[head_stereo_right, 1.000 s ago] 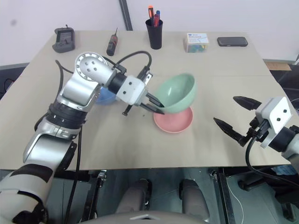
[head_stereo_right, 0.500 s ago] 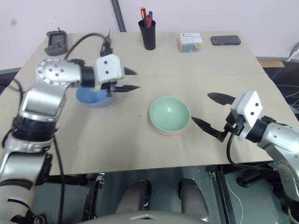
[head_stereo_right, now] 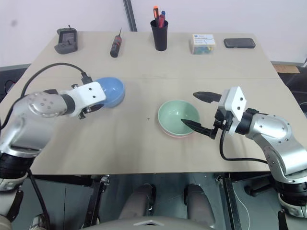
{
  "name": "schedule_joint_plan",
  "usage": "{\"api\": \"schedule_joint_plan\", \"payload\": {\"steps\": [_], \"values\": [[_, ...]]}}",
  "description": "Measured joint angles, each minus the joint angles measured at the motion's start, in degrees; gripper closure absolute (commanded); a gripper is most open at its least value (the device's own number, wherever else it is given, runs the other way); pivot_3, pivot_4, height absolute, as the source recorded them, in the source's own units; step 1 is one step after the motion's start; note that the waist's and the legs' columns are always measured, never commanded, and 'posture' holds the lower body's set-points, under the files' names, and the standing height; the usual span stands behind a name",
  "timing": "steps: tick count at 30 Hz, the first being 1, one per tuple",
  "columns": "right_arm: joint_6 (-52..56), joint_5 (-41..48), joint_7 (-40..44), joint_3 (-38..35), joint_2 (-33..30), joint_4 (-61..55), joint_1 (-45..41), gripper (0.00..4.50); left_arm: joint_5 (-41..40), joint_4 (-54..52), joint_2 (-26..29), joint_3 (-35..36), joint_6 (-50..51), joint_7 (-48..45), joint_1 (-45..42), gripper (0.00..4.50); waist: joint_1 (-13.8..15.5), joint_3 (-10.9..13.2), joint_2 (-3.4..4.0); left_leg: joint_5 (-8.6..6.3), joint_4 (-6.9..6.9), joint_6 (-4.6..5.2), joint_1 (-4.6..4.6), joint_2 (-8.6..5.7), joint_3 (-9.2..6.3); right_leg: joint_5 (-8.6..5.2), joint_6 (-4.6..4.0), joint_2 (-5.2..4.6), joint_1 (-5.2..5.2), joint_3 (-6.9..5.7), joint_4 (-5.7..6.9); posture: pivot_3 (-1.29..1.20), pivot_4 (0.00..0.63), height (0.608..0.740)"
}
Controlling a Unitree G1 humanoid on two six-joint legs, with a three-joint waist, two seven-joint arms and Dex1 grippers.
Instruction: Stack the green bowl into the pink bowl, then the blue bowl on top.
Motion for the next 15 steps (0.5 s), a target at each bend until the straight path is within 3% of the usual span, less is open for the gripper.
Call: {"api": "schedule_joint_plan", "payload": {"steps": [1,7,13,15], "values": [[0.0,0.0,0.0,-0.1,-0.1,-0.1,0.2,0.0,0.9,1.8,-0.7,-1.4,-0.5,0.6,-0.7,2.27,0.0,0.0,0.0,0.0,0.0,0.0,0.0,0.0,0.0,0.0,0.0,0.0,0.0,0.0,0.0,0.0,0.15,0.74],[0.2,0.0,-0.6,-0.6,-0.5,-0.8,2.2,0.0,2.0,7.6,-3.6,-5.3,-5.5,0.7,-2.6,4.49,0.0,0.0,0.0,0.0,-0.01,0.0,-0.07,0.0,0.05,0.01,-0.01,0.0,-0.1,0.05,0.02,0.0,0.15,0.74],[0.2,0.0,-1.8,-1.2,-0.8,-2.2,3.3,0.0,1.7,11.1,-4.6,-5.6,-11.1,0.2,-4.3,4.49,-0.1,0.0,0.0,0.0,-0.01,0.0,-0.11,0.0,0.08,0.01,-0.01,0.0,-0.17,0.09,0.05,0.0,0.15,0.74],[0.3,-0.2,-2.2,-1.4,-1.0,-2.7,4.5,0.0,-2.5,10.0,-5.7,-3.3,-12.3,-2.3,-4.5,4.49,0.0,0.0,0.0,0.0,-0.01,0.0,-0.15,0.0,0.08,0.01,-0.01,-0.01,-0.18,0.1,0.04,0.0,0.15,0.74]]}}
